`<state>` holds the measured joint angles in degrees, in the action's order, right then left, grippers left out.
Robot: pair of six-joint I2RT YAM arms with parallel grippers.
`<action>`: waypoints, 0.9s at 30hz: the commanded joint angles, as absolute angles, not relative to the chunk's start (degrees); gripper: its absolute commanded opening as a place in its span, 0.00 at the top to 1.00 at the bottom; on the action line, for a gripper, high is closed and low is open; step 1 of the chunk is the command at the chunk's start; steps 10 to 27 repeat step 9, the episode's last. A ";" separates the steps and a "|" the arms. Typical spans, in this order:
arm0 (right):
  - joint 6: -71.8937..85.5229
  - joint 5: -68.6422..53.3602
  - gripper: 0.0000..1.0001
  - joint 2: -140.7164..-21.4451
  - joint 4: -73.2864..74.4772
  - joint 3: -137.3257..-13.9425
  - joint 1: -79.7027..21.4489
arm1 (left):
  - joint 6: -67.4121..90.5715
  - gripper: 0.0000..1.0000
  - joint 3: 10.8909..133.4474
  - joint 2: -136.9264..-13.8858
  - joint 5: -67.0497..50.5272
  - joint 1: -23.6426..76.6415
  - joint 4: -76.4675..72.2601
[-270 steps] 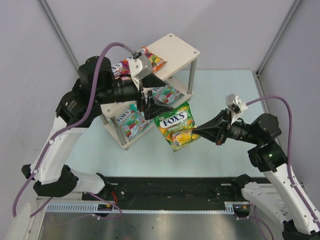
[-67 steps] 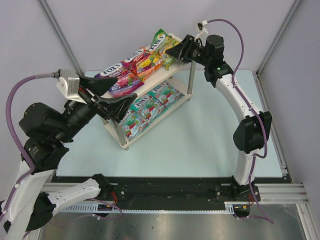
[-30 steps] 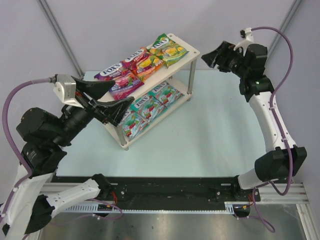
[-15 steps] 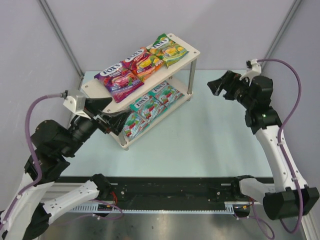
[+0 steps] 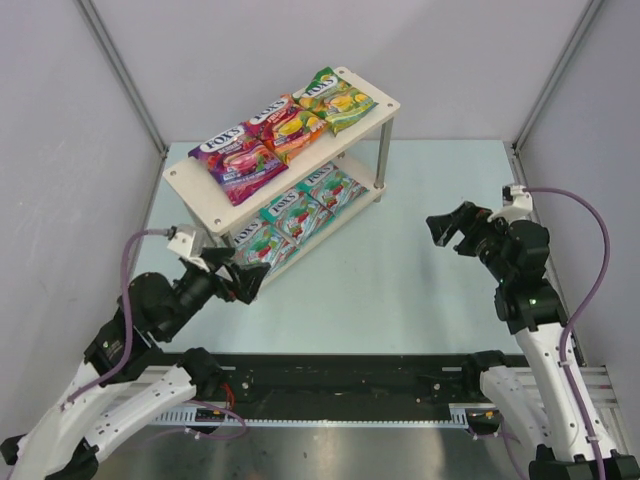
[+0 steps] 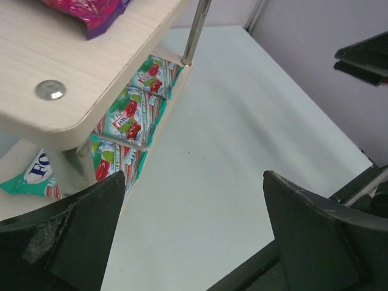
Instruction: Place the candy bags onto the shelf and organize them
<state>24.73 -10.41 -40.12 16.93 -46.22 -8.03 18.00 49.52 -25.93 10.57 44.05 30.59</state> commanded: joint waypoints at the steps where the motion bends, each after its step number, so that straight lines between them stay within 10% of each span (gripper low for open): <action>1: 25.05 -7.56 0.00 -38.15 17.31 -44.04 -8.00 | 20.83 0.00 47.46 -21.45 12.83 43.68 27.24; 27: 26.45 -6.15 0.00 -39.55 16.00 -42.71 -8.00 | 22.59 0.00 47.90 -21.80 15.02 43.68 31.20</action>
